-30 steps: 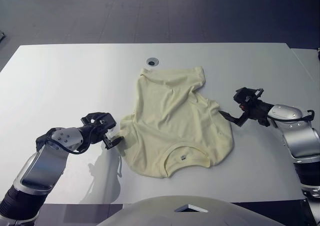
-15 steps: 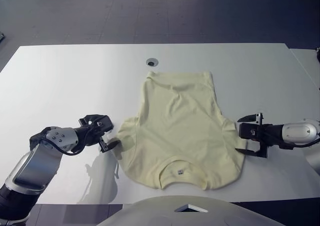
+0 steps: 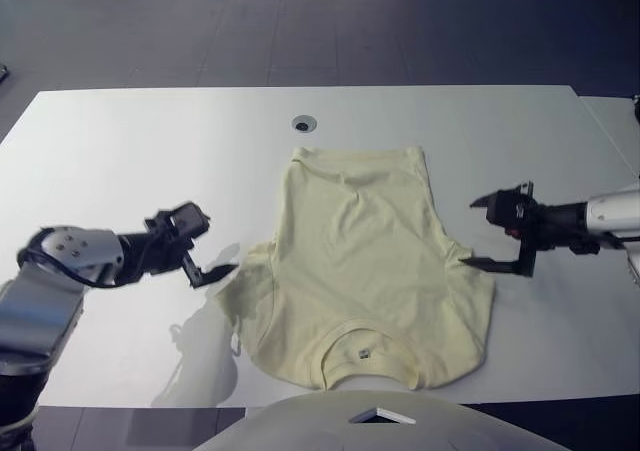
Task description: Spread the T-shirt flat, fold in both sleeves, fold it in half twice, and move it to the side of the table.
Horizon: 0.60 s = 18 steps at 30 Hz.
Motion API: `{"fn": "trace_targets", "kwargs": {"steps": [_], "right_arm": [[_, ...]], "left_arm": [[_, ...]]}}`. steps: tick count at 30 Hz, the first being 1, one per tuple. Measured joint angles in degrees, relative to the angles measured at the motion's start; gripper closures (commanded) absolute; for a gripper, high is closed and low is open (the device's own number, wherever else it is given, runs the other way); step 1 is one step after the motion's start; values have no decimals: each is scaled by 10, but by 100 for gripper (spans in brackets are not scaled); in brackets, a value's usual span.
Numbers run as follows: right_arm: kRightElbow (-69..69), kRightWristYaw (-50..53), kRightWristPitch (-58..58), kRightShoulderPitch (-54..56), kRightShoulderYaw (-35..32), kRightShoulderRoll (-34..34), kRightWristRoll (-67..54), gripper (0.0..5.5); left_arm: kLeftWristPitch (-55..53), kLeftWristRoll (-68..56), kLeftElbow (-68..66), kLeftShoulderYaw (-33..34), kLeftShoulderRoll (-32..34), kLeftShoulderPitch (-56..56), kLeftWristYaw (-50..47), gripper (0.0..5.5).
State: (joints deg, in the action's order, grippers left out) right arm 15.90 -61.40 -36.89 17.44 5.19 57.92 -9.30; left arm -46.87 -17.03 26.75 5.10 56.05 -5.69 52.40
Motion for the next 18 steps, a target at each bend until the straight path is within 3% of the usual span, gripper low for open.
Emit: {"fn": "trace_targets", "kwargs": {"steps": [4,9,13,18], "right_arm": [[-82,105,3,92,46,-127,41,11],[-152,204,44,102,102,-241,93,11],[-171,245,71,95,106,-276,108,11],[-184,255,101,42,128,-276,142,11]], "left_arm": [[65,57,-145,-73,-76,-157,-54,10],[196,113,-388,-162,-220,-300,-82,10],[295,141,-597,-182,-297,-396,-89,10],[402,195,-805,-196,-341,-467,-114,10]]}}
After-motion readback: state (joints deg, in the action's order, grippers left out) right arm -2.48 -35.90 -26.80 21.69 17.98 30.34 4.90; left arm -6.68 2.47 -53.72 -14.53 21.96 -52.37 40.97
